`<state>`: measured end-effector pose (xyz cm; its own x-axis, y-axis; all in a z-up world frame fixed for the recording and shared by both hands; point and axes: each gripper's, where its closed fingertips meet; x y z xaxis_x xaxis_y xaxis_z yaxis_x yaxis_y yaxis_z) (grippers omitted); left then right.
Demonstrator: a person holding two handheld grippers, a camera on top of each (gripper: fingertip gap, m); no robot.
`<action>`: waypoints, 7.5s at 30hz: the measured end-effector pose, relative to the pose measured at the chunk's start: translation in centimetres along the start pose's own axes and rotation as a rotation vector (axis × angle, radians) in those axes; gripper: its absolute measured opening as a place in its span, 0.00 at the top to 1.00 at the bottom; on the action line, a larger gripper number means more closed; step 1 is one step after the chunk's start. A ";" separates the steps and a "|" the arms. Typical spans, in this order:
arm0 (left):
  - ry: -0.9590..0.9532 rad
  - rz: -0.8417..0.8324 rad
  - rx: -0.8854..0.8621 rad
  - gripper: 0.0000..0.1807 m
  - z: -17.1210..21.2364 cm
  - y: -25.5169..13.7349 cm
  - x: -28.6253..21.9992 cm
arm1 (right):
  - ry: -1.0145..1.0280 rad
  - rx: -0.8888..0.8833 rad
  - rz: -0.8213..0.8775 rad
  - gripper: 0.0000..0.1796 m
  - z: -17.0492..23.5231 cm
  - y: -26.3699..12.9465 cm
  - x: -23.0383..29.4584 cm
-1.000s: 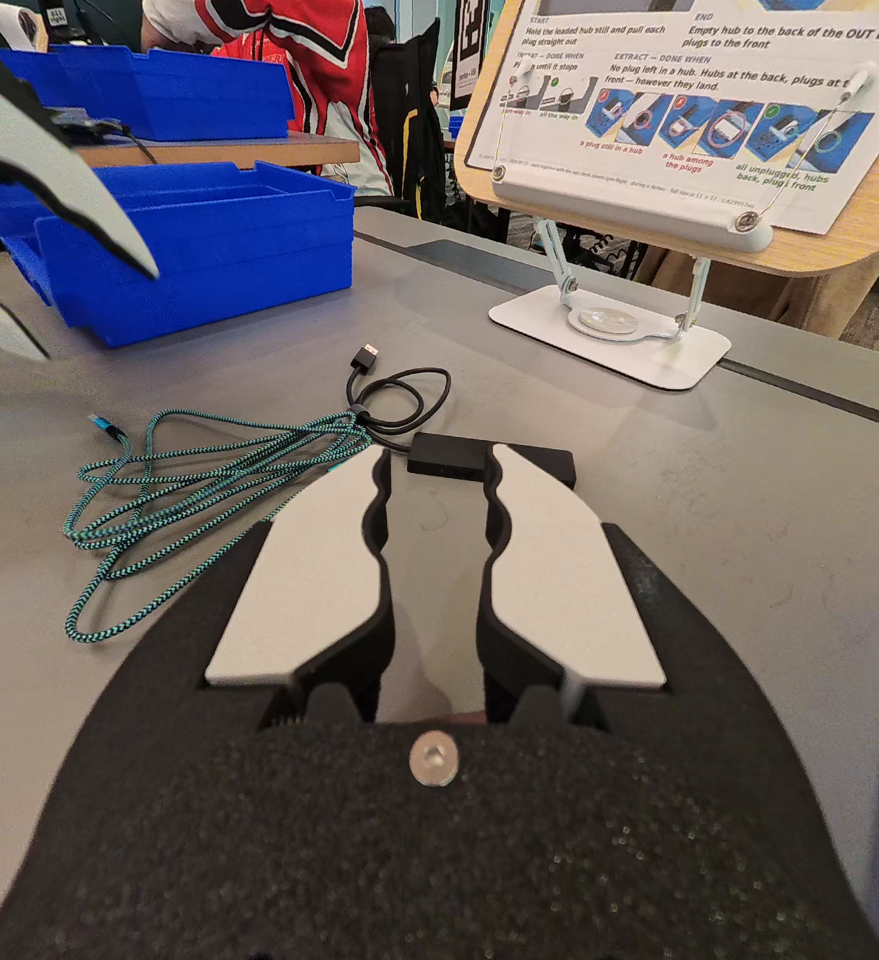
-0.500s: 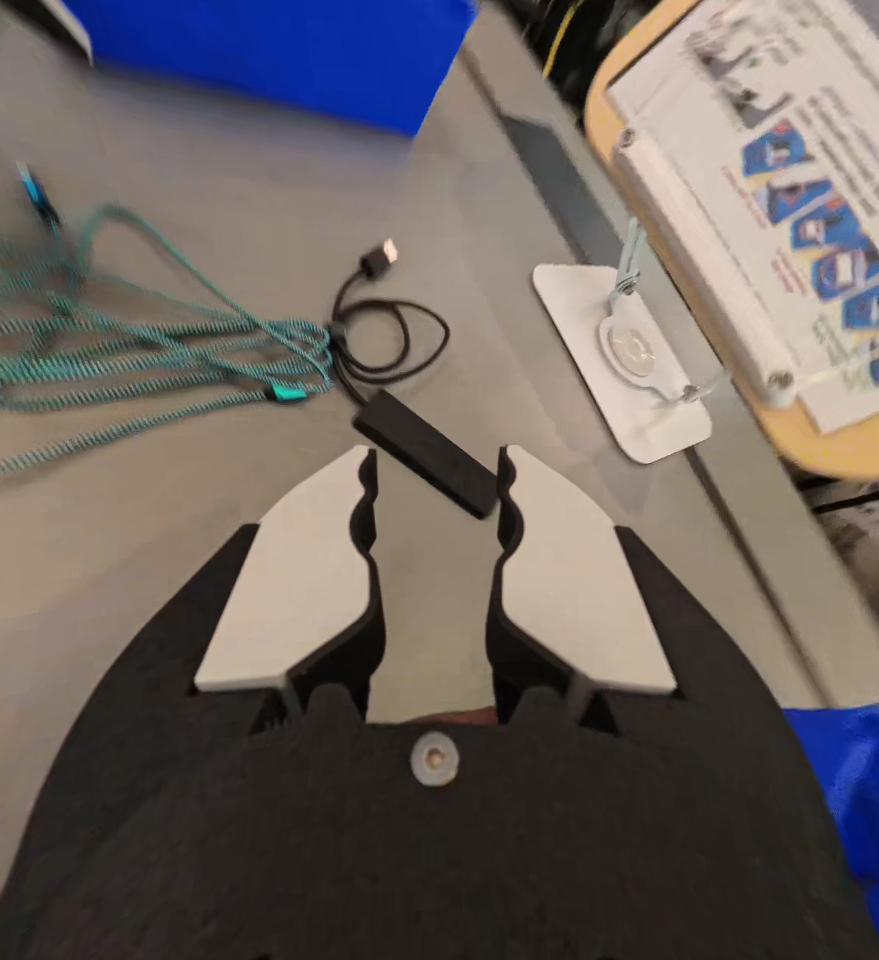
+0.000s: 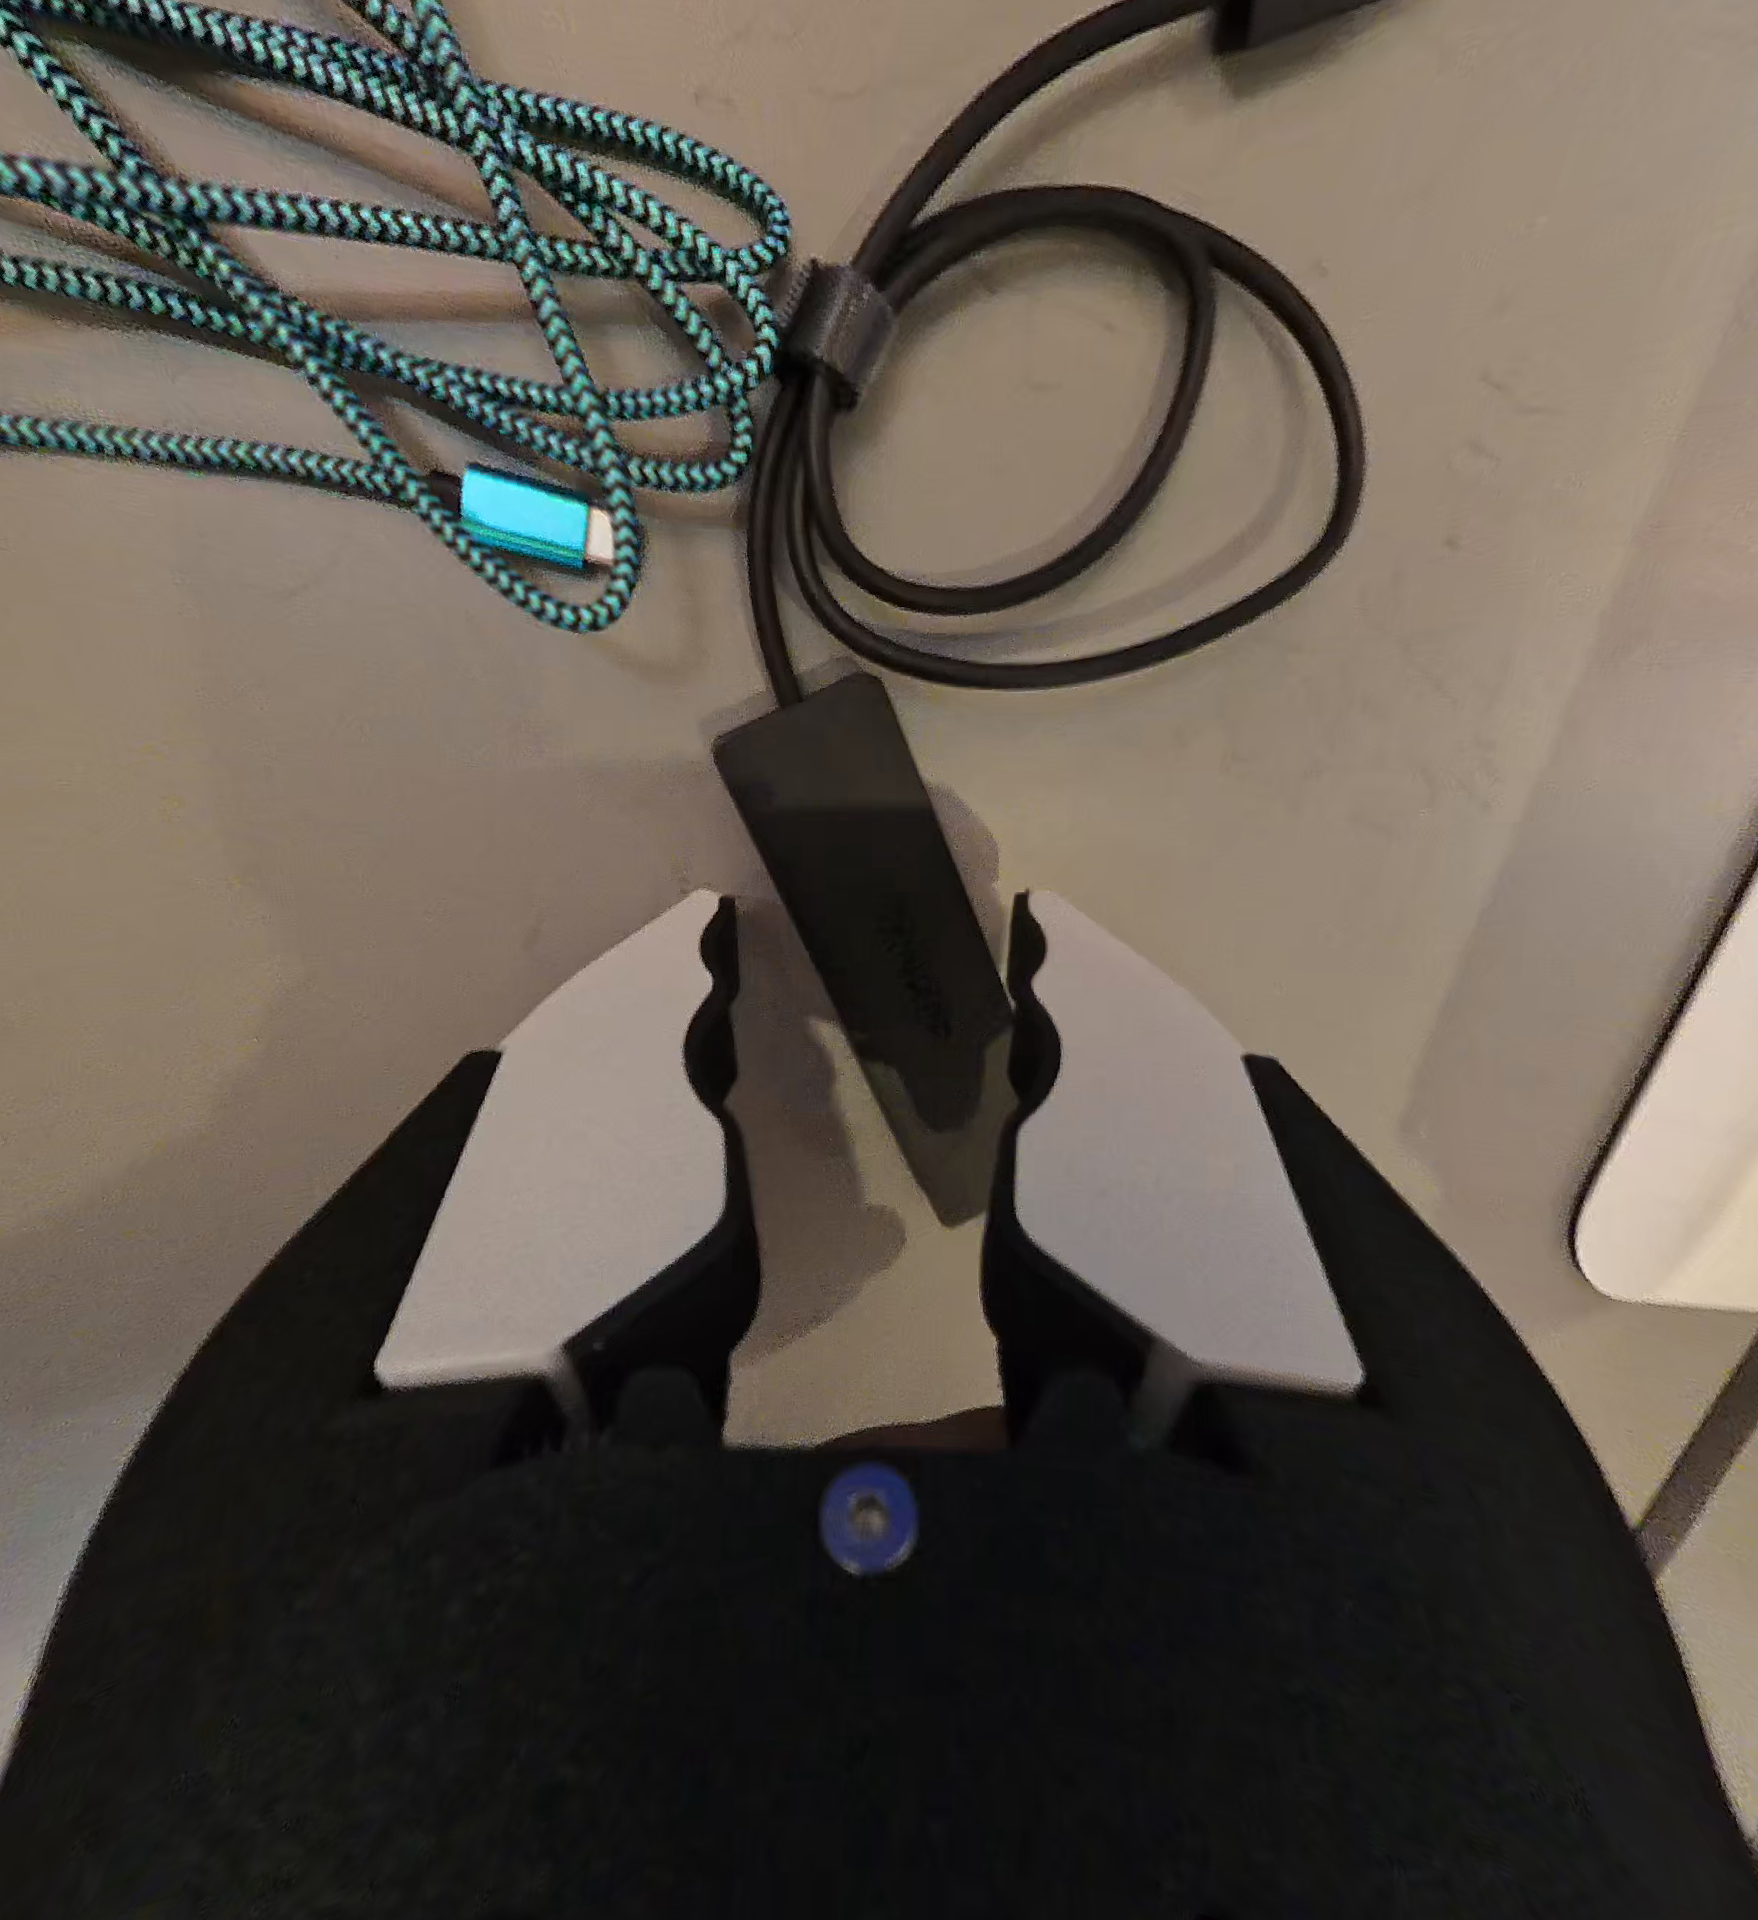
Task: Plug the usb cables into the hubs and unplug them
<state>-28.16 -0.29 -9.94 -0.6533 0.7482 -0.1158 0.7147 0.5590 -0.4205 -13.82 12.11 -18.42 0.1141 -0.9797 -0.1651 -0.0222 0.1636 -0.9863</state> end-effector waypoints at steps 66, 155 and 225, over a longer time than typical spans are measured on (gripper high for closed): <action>1.052 -0.077 0.342 0.98 -3.2 7.8 -4.2 | 0.649 -1.155 -0.282 0.73 -1.8 -14.6 10.2; 1.168 -0.231 0.700 0.98 0.1 -1.1 1.7 | 0.589 -0.696 0.776 0.94 4.9 -10.0 6.5; 1.786 -0.209 0.624 0.98 -7.0 -0.4 2.6 | 0.643 -0.714 0.762 0.94 6.4 -10.0 6.2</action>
<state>-28.42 3.91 -3.81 0.5716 0.3663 0.7343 0.2239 0.7913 -0.5690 -6.57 5.11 -9.58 -0.6728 -0.5733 -0.4677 -0.4312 0.8175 -0.3819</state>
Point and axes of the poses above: each gripper's, where its closed fingertips meet, y out along the fingers, z out of its underside, x = y × z across the jaws, and after that the axes turned 15 degrees about x, right-handed
